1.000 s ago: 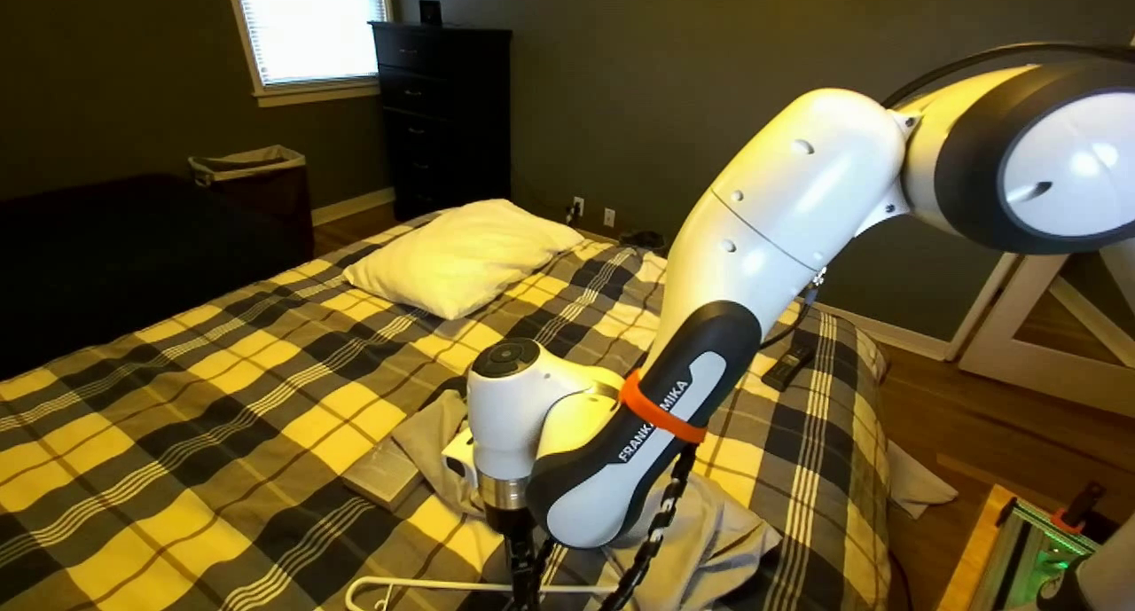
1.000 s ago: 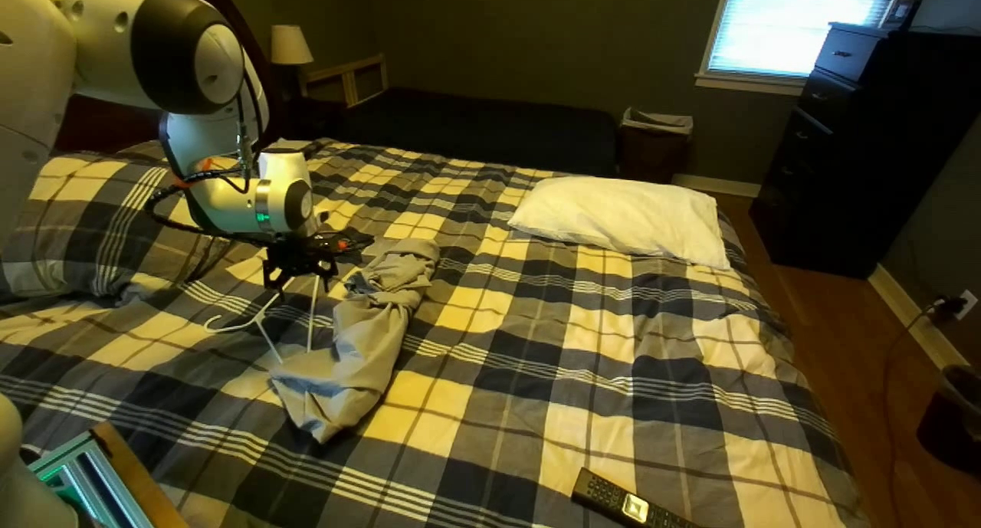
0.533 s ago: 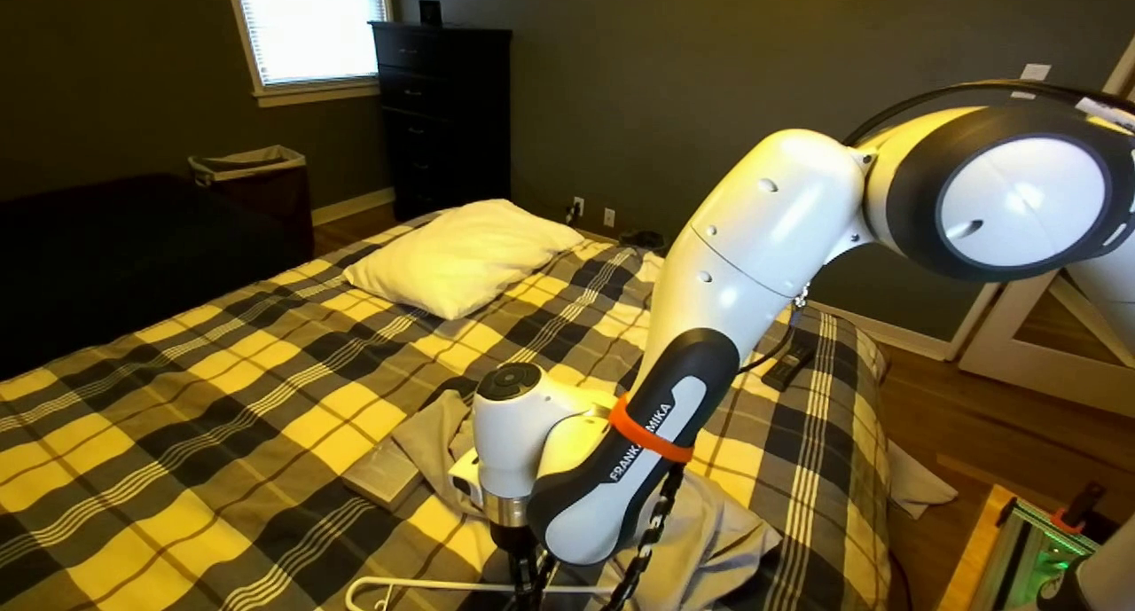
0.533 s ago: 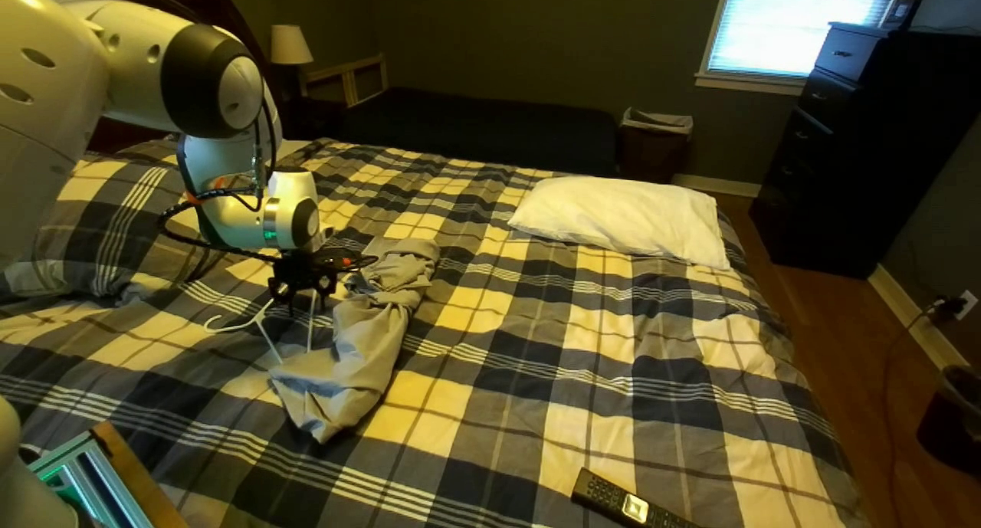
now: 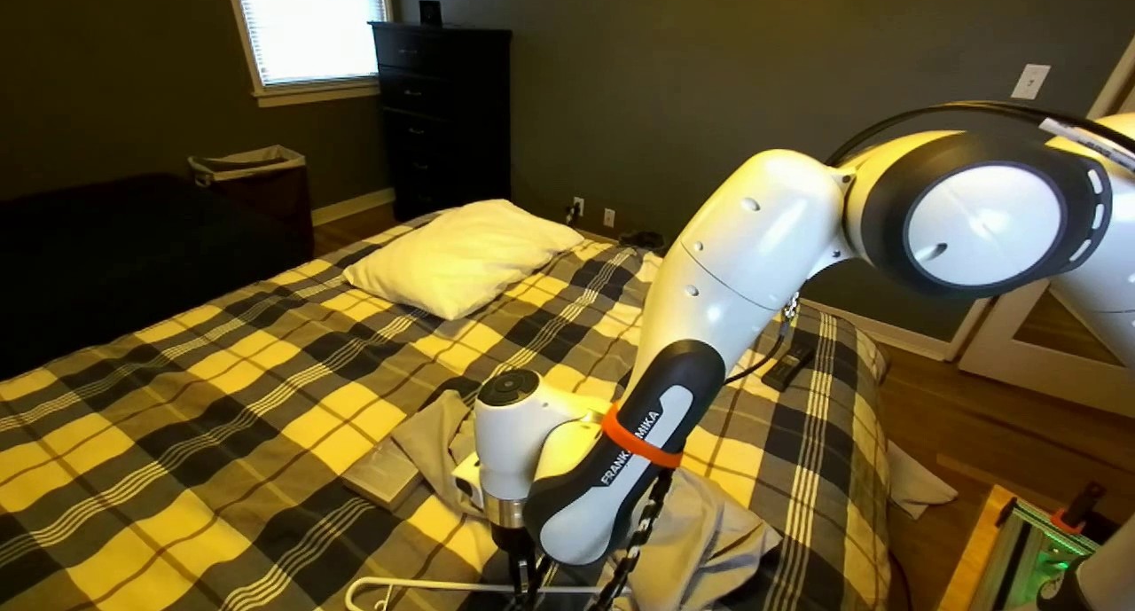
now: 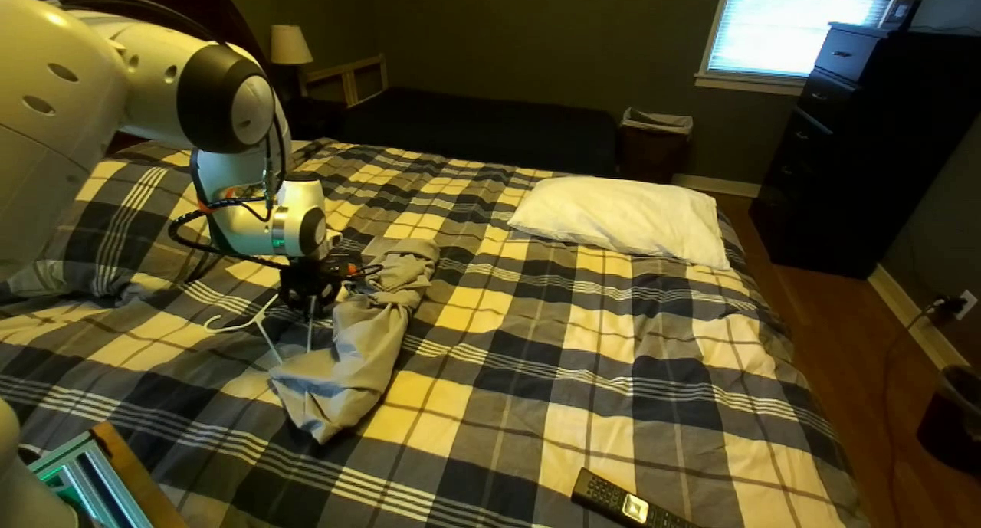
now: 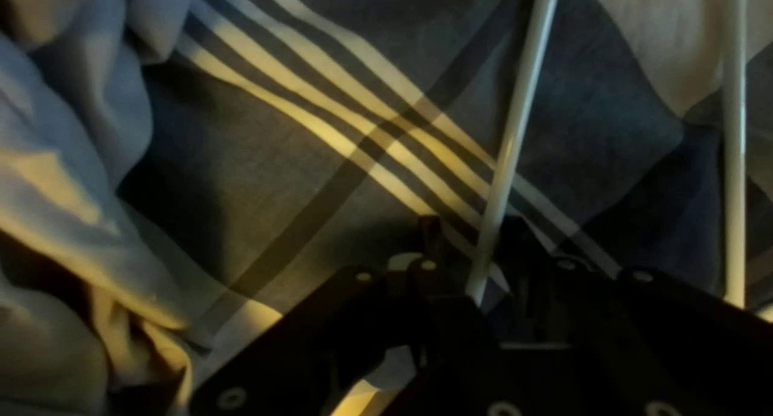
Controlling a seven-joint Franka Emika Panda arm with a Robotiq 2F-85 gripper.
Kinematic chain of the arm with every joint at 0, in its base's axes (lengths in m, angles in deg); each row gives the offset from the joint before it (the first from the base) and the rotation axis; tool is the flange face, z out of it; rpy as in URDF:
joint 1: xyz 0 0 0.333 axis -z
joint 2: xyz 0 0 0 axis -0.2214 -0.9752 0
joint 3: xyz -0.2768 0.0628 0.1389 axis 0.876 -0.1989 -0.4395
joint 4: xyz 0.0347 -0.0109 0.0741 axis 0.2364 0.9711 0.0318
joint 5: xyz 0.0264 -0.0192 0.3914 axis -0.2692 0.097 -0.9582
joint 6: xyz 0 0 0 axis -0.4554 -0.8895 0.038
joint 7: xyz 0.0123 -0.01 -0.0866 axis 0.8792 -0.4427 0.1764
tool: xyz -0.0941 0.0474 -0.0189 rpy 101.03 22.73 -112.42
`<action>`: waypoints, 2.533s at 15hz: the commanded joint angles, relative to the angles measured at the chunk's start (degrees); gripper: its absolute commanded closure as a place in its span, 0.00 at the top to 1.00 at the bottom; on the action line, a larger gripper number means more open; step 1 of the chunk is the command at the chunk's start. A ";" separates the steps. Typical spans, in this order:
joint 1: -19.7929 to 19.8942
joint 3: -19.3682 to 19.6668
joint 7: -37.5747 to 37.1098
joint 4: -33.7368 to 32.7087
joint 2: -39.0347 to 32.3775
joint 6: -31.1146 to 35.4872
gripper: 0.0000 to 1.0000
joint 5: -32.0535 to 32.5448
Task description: Put the clothing hanger on the bed sheet
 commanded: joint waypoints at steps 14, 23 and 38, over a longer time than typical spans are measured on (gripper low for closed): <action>28.79 -23.87 23.02 8.70 -4.96 20.29 0.03 -6.85; 47.01 -38.14 28.32 18.19 -6.23 29.44 0.02 1.30; 39.48 -34.95 20.03 27.83 19.04 57.36 0.02 -30.64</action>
